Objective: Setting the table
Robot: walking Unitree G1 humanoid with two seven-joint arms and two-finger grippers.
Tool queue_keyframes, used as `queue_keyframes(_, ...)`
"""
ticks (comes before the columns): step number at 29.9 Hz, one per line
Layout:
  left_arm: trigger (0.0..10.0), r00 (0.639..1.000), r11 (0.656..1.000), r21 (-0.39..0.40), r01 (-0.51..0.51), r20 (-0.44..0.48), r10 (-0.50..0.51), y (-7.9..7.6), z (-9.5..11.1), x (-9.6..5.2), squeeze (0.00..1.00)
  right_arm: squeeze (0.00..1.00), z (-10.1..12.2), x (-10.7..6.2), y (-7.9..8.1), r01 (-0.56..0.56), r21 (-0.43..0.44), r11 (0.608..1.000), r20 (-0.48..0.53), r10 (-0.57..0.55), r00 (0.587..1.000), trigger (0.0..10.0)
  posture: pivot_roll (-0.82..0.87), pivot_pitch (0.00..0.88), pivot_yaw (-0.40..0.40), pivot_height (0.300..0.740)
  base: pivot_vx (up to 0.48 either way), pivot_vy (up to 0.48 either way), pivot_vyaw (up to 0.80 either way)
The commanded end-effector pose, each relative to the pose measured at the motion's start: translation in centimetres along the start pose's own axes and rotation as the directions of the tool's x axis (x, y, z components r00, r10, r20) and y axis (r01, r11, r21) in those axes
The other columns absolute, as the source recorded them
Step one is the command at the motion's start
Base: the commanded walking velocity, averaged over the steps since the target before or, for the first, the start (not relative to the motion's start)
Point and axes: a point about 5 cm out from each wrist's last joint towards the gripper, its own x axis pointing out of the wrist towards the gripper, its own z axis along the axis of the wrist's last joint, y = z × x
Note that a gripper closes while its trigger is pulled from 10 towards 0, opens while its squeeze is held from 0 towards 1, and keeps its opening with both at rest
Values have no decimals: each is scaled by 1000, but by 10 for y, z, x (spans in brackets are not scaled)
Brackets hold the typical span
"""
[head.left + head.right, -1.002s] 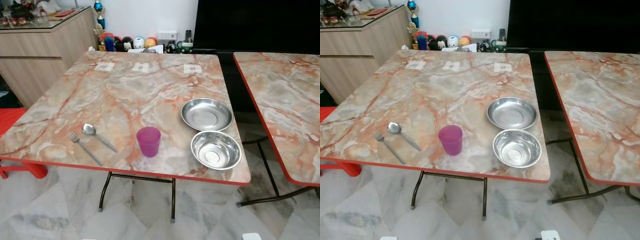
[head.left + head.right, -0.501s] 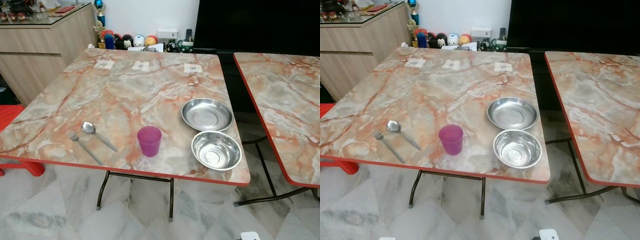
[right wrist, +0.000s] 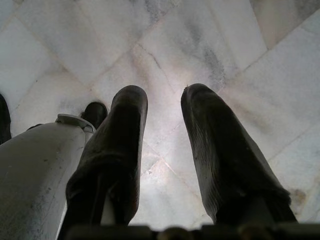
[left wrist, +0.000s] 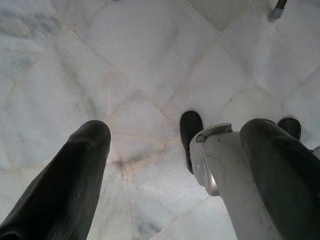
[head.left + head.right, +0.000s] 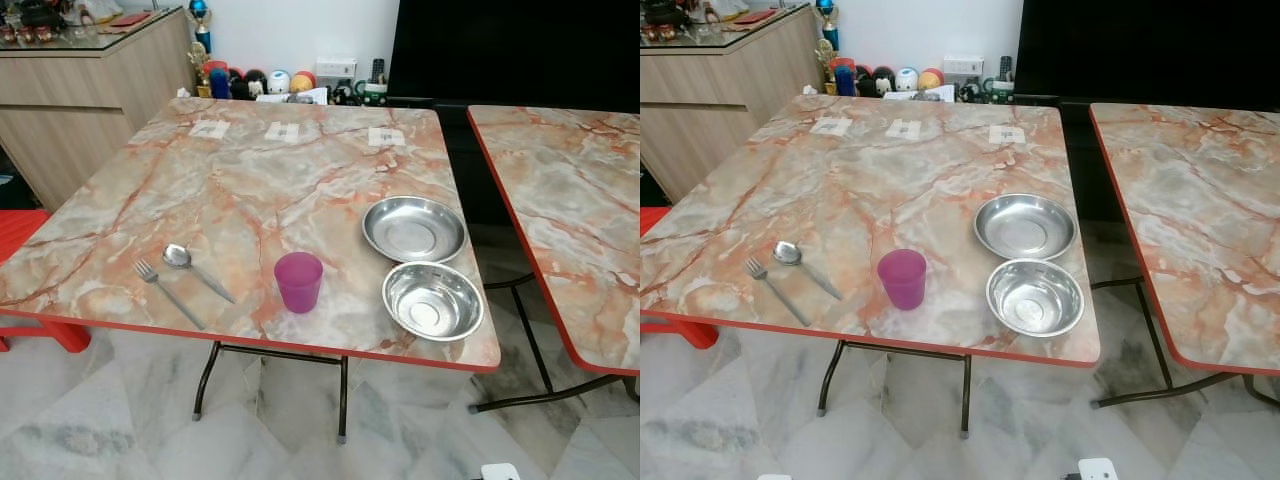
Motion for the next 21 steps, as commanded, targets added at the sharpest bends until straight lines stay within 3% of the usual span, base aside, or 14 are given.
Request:
queue_keyframes(1, 10000, 999, 1000, 25, 14, -30, -13, -15, 16, 7, 0, 0, 10, 3, 26, -7, 333, 943, 97, -27, 995, 10000, 47, 66, -8, 740, 0, 0, 0)
queue_keyframes(7, 10000, 999, 999, 28, 16, -31, -15, -15, 16, 7, 0, 0, 10, 3, 26, -7, 335, 942, 98, -27, 995, 10000, 47, 66, -8, 740, 0, 0, 0)
queue_keyframes(8, 10000, 1000, 1000, 19, 15, 2, -15, -16, 21, 7, 0, 0, 9, 3, 27, -17, 358, 934, 103, -22, 994, 10000, 37, 27, 5, 740, 0, 0, 0)
queue_keyframes(21, 10000, 1000, 1000, 0, 2, 21, -2, -14, 24, 7, 0, 0, 7, 3, 29, -26, 385, 922, 107, -17, 994, 10000, 39, 32, 7, 740, 0, 0, 0)
